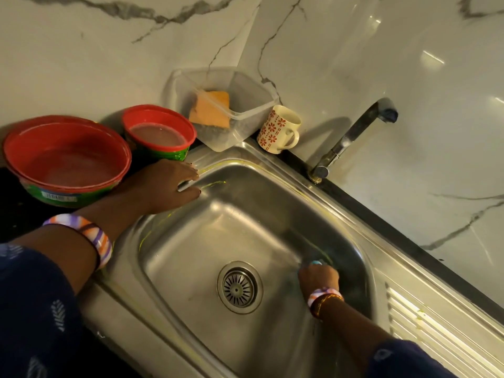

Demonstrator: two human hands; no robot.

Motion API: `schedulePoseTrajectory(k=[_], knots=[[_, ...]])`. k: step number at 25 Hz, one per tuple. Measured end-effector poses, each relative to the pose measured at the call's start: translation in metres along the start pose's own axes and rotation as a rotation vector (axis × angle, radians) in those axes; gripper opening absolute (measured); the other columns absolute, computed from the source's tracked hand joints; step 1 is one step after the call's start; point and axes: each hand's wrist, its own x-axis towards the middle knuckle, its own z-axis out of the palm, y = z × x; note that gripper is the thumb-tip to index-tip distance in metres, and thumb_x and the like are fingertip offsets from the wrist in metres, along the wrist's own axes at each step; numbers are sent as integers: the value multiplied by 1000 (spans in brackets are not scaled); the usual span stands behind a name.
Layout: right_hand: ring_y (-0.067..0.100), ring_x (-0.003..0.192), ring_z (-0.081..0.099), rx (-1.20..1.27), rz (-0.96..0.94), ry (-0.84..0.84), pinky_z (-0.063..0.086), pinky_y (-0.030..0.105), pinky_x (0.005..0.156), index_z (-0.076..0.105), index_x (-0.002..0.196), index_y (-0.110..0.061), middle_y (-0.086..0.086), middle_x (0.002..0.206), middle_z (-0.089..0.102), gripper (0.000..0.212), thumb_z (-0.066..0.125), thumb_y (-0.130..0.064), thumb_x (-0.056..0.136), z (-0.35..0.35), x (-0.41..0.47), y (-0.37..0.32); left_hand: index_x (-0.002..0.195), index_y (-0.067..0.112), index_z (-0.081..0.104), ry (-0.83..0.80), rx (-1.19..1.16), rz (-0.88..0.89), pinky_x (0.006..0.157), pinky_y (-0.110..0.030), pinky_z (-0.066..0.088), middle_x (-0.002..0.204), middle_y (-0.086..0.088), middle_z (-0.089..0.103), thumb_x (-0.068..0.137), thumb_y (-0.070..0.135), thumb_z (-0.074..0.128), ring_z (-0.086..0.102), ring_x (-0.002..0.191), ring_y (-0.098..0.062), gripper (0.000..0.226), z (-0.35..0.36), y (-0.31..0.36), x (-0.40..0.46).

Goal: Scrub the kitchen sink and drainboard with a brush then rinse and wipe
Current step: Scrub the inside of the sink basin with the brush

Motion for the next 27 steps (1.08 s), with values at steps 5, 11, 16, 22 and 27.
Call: schedulePoseTrajectory(k=[5,11,16,22,27], knots=[[26,72,70,-58,-93,261,49,30,56,67,107,-12,5,84,70,24,61,-21,85,-50,17,-1,117,6,64,-21,0,-29,103,-31,36,126,-12,61,66,57,46,51,124,-21,75,0,-3,2],[32,69,70,-18,-55,56,53,38,58,73,83,-5,12,78,71,24,76,-27,73,-12,-23,26,115,4,65,-6,-9,7,102,-31,36,122,-13,62,62,65,37,53,122,-22,86,1,-4,2],[29,107,60,-59,-175,193,46,32,80,53,124,-11,7,118,61,33,32,-17,100,-34,21,-7,116,5,65,7,-12,2,102,-30,35,124,-12,61,65,62,43,51,124,-20,79,4,-7,3],[26,104,64,-70,-94,144,48,32,76,55,124,-15,3,113,65,32,35,-21,99,-42,14,15,116,4,65,19,-32,25,102,-28,33,124,-13,61,62,64,38,52,124,-22,85,1,-4,3],[24,103,65,16,-19,36,52,33,82,63,115,-15,6,112,67,30,48,-31,95,-3,-12,36,116,4,65,34,-39,39,99,-25,31,124,-14,61,62,65,37,52,123,-23,86,4,-6,4]])
